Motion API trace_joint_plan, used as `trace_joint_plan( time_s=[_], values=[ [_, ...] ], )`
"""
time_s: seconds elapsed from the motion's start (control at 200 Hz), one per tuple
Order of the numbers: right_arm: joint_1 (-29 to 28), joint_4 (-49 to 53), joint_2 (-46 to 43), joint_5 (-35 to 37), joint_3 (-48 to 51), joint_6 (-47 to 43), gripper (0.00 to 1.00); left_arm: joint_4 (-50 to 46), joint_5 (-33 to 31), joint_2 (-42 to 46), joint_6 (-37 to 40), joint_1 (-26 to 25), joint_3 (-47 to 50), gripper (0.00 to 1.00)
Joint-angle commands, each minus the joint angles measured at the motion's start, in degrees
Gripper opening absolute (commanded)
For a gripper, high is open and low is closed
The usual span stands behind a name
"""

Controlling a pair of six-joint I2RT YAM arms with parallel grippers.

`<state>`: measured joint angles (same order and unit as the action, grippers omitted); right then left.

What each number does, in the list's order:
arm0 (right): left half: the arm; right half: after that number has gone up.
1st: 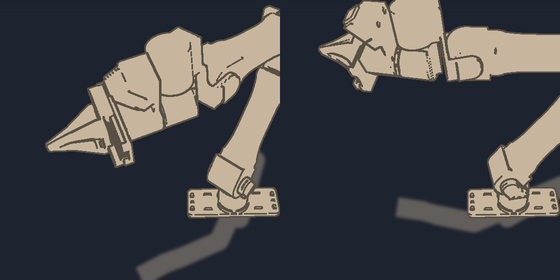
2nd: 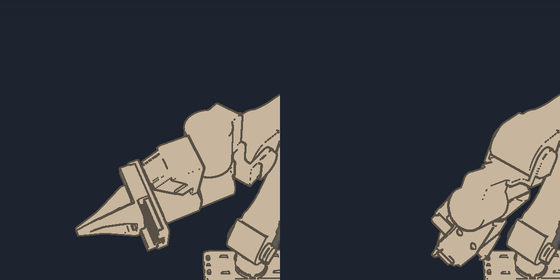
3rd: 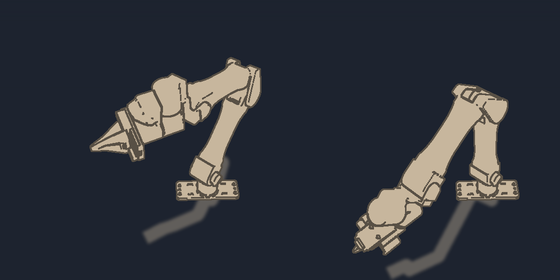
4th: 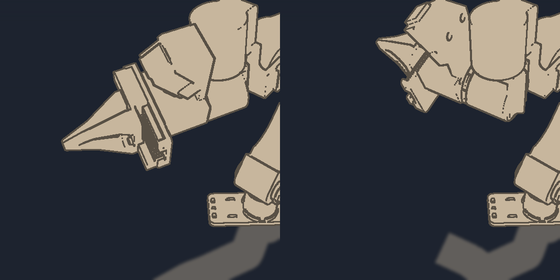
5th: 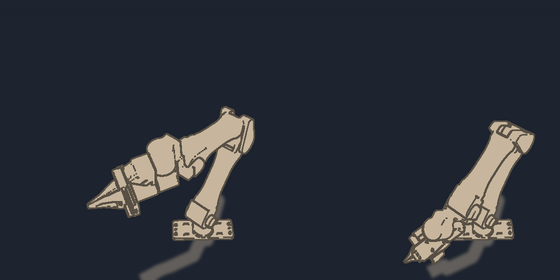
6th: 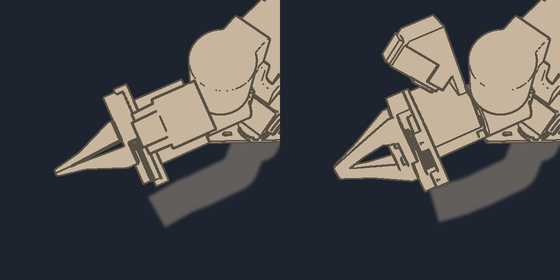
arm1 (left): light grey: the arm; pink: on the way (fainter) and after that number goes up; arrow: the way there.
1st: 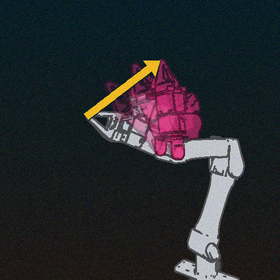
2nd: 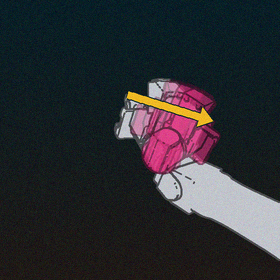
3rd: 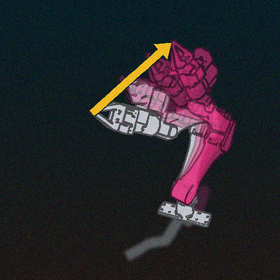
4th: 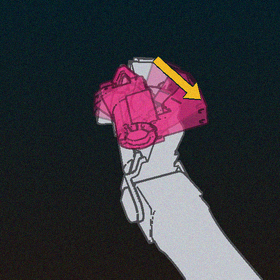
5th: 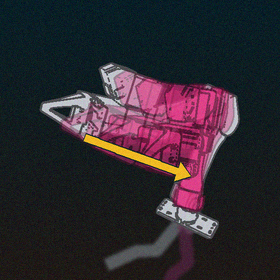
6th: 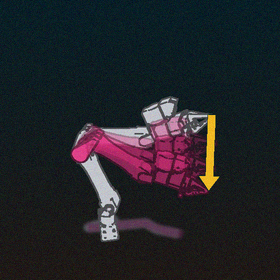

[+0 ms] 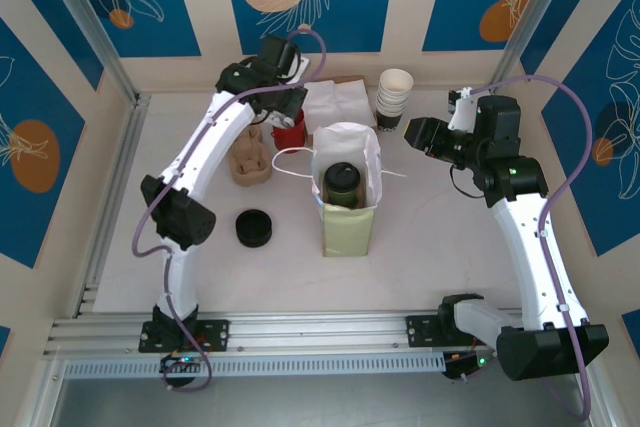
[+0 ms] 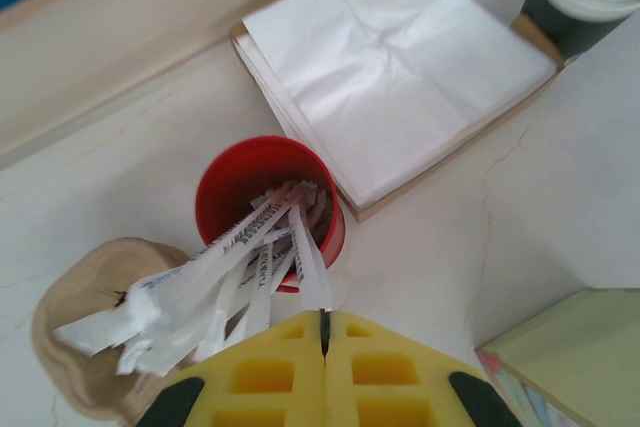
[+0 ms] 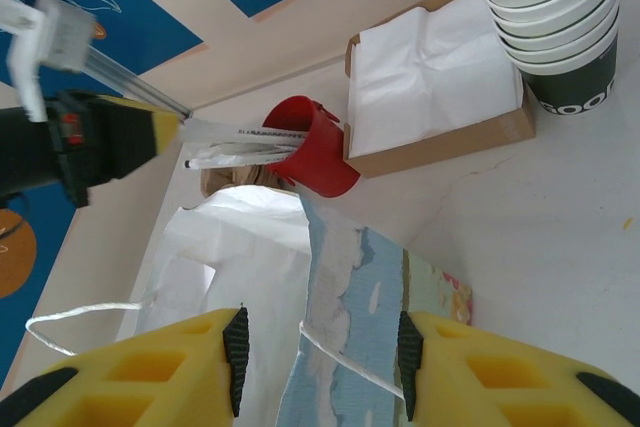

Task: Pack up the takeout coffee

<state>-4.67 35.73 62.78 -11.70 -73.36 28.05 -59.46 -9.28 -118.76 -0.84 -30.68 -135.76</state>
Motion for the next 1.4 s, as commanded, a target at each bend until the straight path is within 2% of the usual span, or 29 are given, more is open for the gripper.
trace_joint_plan(
  time_s=[0.0, 0.465, 0.665, 0.835, 1.02, 1.185, 1.29, 1.395],
  values=[
    [0.28, -0.92, -1.35, -1.17, 0.40, 0.45, 0.46, -1.28, 1.29, 4.55, -1.09, -0.71, -1.95, 0.03],
    [0.28, -1.87, -1.22, -1.24, 0.60, 0.77, 0.46, 0.05, 12.53, 18.19, -3.20, -1.97, -2.49, 0.03],
    [0.36, -2.43, -0.54, -1.30, 0.67, 1.03, 0.46, -0.76, 14.99, 22.89, -2.95, -5.56, -3.98, 0.04],
    [0.36, -3.36, 0.48, -1.64, 0.85, 1.21, 0.46, -1.80, 18.67, 25.24, -1.68, -10.83, -4.23, 0.06],
    [0.36, -4.08, 1.94, -2.53, 0.25, 1.44, 0.46, -6.60, 22.20, 25.92, -1.88, -14.65, -5.01, 0.06],
    [0.36, -3.79, 2.70, -2.89, -0.27, 1.13, 0.46, -14.89, 23.92, 25.73, 0.13, -18.12, -4.41, 0.04],
    [0.36, -4.19, 2.52, -2.72, 0.56, 1.38, 0.46, -14.64, 22.89, 27.74, 0.31, -18.95, -0.21, 0.04],
    [0.36, -4.74, 2.51, -2.95, 1.60, 1.49, 0.46, -11.75, 26.04, 29.81, 0.24, -18.98, 5.34, 0.05]
  ],
)
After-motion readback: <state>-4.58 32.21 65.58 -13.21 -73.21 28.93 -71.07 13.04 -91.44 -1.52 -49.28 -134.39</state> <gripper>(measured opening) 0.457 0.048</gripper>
